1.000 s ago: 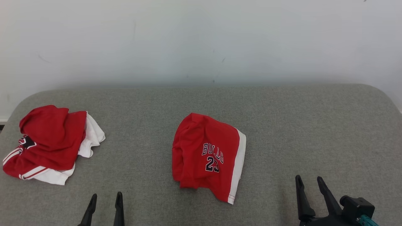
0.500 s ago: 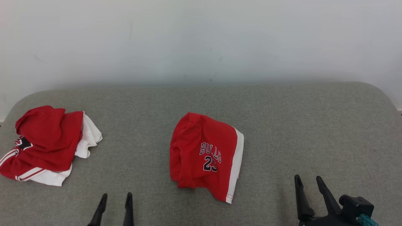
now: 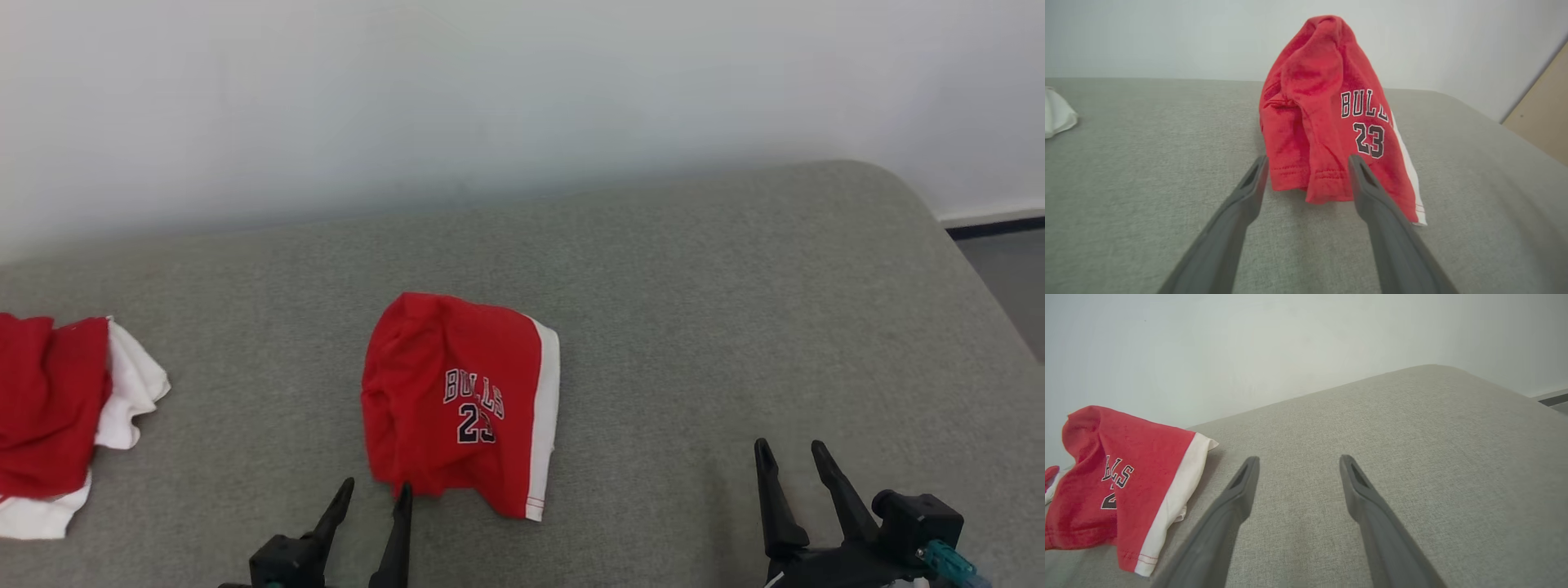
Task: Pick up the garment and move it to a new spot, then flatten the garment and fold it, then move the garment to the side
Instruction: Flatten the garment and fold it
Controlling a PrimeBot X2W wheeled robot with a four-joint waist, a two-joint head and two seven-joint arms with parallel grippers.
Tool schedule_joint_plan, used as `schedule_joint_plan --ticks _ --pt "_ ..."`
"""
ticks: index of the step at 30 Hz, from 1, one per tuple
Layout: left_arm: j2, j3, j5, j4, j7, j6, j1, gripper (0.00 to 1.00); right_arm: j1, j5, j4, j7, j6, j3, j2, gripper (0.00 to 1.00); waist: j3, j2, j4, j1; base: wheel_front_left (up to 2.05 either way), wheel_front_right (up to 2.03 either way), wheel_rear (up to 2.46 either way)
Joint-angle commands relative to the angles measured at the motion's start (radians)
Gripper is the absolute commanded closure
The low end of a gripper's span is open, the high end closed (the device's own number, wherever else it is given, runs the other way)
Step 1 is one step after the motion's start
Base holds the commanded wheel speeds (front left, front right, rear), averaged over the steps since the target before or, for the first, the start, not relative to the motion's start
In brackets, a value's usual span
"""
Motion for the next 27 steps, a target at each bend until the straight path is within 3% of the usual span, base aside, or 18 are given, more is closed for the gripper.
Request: schedule_joint_plan --ticks 1,11,12,13,16,20,27 --pt "0.002 0.010 -0.006 0.043 -0.003 0.010 -0.030 0.00 -0.010 -0.006 -0.001 -0.002 0.004 -0.001 -0.001 0.00 0.043 0.0000 -0.087 -0.0001 0.00 0.00 0.00" --pt "-0.002 0.024 -0.032 0.175 -0.003 0.035 -0.104 0.03 -0.019 0.005 0.011 -0.014 0.003 -0.003 -0.002 0.00 0.069 0.0000 -0.154 -0.0001 0.00 0.00 0.00" --pt "-0.002 0.028 -0.031 0.178 -0.003 0.040 -0.114 0.72 -0.019 0.006 0.012 -0.017 0.003 -0.001 -0.001 0.00 0.070 0.0000 -0.156 -0.0001 0.00 0.00 0.00" --pt "-0.001 0.035 -0.029 0.173 -0.003 0.045 -0.122 1.00 -0.020 0.008 0.014 -0.018 0.003 0.001 -0.001 0.00 0.070 0.0000 -0.156 -0.0001 0.00 0.00 0.00" --pt "0.001 0.049 -0.013 0.129 -0.003 0.057 -0.131 1.00 -0.019 0.013 0.018 -0.019 0.003 0.006 -0.001 0.00 0.067 0.0000 -0.153 -0.0001 0.00 0.00 0.00" --pt "0.000 0.024 0.016 0.075 -0.003 0.042 -0.172 1.00 -0.021 0.014 0.026 -0.021 0.003 0.012 -0.001 0.00 0.056 0.0000 -0.144 -0.0001 0.00 0.00 0.00" --pt "0.004 -0.150 0.037 -0.021 0.028 0.003 -0.387 1.00 -0.031 0.018 0.039 -0.023 0.003 0.017 -0.001 0.00 0.038 0.0000 -0.131 -0.0001 0.00 0.00 0.00"
